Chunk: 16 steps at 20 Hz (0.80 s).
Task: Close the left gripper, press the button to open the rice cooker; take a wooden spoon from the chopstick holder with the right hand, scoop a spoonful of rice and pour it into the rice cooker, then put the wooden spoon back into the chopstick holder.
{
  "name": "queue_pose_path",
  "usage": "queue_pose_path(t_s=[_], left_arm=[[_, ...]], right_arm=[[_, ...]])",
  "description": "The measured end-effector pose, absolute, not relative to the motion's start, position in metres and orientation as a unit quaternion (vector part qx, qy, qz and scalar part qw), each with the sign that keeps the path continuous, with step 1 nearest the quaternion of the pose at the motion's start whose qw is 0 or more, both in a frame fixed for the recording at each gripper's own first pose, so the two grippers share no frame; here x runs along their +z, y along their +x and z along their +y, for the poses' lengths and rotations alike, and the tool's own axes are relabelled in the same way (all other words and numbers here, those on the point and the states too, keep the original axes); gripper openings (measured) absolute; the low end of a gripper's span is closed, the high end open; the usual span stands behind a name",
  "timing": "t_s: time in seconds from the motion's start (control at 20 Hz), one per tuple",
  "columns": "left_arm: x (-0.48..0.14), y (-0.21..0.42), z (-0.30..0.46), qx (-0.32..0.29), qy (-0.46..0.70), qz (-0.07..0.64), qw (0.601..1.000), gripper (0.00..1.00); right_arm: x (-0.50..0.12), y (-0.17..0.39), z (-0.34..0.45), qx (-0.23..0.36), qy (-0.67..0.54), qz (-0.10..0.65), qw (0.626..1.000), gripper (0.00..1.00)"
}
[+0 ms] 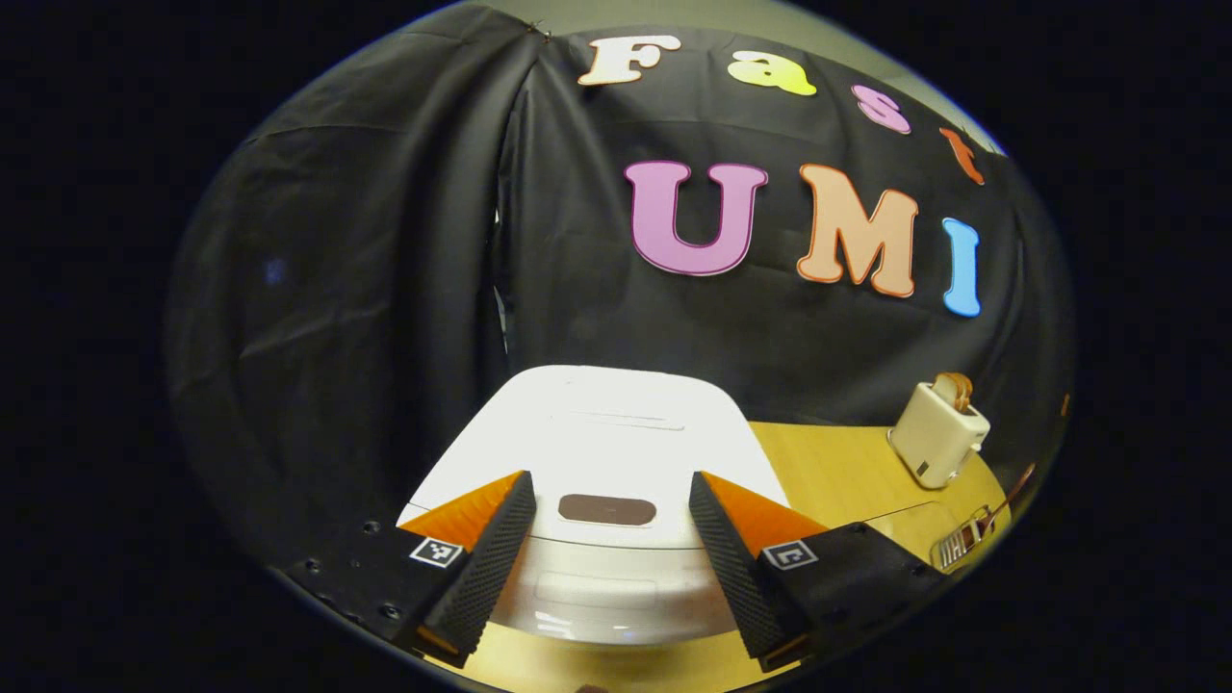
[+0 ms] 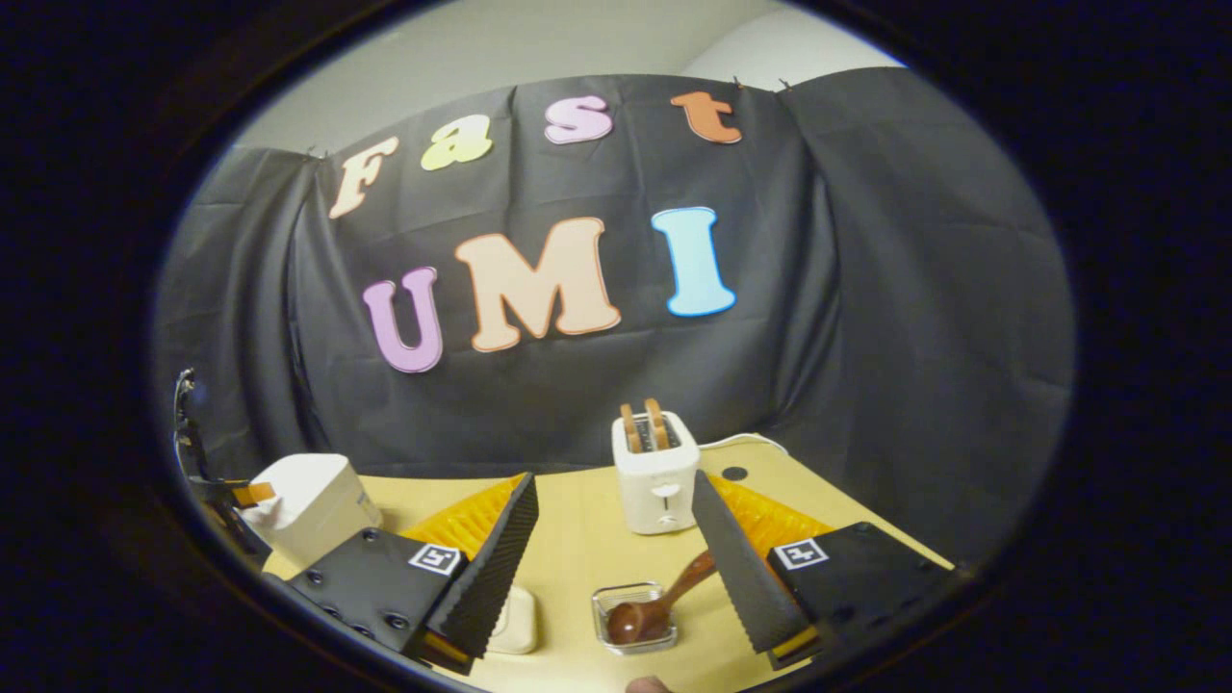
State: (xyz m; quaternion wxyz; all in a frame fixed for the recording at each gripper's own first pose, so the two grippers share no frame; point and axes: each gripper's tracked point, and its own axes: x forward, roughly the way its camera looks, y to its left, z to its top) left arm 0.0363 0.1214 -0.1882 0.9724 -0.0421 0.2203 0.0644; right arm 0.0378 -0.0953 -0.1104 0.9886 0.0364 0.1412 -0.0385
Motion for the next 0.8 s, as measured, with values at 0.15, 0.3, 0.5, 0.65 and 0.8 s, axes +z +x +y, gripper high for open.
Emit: queue_pose_path(t_s=[0.15, 0.3, 0.5, 0.65, 0.8], left_arm=[[-0.13, 0.026, 0.088, 0.042, 0.002, 0.145, 0.989, 0.95], [-0.092, 0.01, 0.049, 0.017, 0.024, 0.102, 0.994, 0.95], [-0.064, -0.015, 0.011, 0.0, 0.025, 0.071, 0.997, 0.95], [-0.056, -0.019, -0.005, -0.018, 0.033, 0.063, 0.997, 0.95], [-0.05, -0.018, -0.003, -0.017, 0.036, 0.054, 0.998, 0.96]], right_arm=[[-0.102, 0.034, -0.054, -0.004, 0.035, 0.133, 0.99, 0.99], [-0.091, 0.031, -0.011, 0.03, 0.045, 0.119, 0.991, 0.99], [-0.08, 0.027, 0.027, 0.067, 0.04, 0.104, 0.992, 0.99], [-0.077, 0.021, 0.048, 0.089, 0.039, 0.102, 0.99, 0.99], [-0.07, 0.02, 0.055, 0.096, 0.039, 0.095, 0.99, 0.99]])
